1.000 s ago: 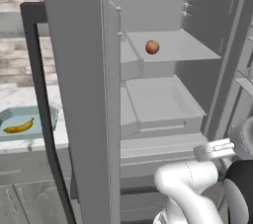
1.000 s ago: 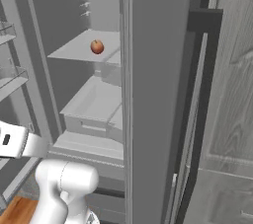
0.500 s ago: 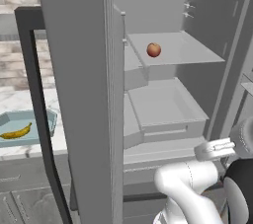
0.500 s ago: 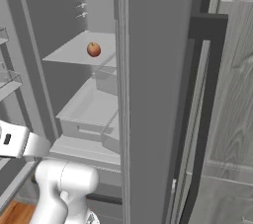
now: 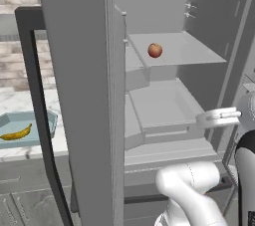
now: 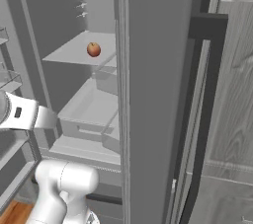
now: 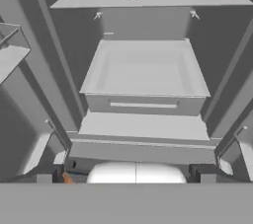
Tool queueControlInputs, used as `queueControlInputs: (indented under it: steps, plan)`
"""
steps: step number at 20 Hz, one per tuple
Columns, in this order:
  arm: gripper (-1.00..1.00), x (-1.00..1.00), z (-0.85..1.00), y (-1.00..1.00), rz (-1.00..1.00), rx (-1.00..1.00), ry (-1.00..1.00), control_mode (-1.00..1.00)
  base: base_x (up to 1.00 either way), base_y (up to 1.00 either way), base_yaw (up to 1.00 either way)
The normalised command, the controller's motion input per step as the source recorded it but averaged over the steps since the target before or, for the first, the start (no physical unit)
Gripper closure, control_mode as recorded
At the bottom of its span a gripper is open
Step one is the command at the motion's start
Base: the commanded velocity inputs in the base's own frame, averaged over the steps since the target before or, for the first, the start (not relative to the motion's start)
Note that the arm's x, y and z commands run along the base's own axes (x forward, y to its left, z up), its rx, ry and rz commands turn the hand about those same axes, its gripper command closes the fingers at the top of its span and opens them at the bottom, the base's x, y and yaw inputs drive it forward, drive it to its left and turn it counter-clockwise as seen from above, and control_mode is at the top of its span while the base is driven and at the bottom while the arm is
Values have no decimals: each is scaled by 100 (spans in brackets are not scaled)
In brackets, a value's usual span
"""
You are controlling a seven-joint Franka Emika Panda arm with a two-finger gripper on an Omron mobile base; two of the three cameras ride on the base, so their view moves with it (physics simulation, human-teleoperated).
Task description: Pick the peach and banana from the fridge and place them inside the tupperware on the counter.
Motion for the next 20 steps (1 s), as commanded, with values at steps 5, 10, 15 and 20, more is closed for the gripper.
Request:
queueControlInputs:
  steps: [5, 10, 15, 20]
  plan:
    - [-100, 53, 52, 0, 0, 1, -9, -100, 0, 0, 0]
    - [-100, 72, 25, 0, 0, 0, -5, -100, 0, 0, 0]
    - [-100, 75, 14, 0, 0, 0, 0, -100, 0, 0, 0]
    - [-100, 76, 11, 0, 0, 0, 0, -100, 0, 0, 0]
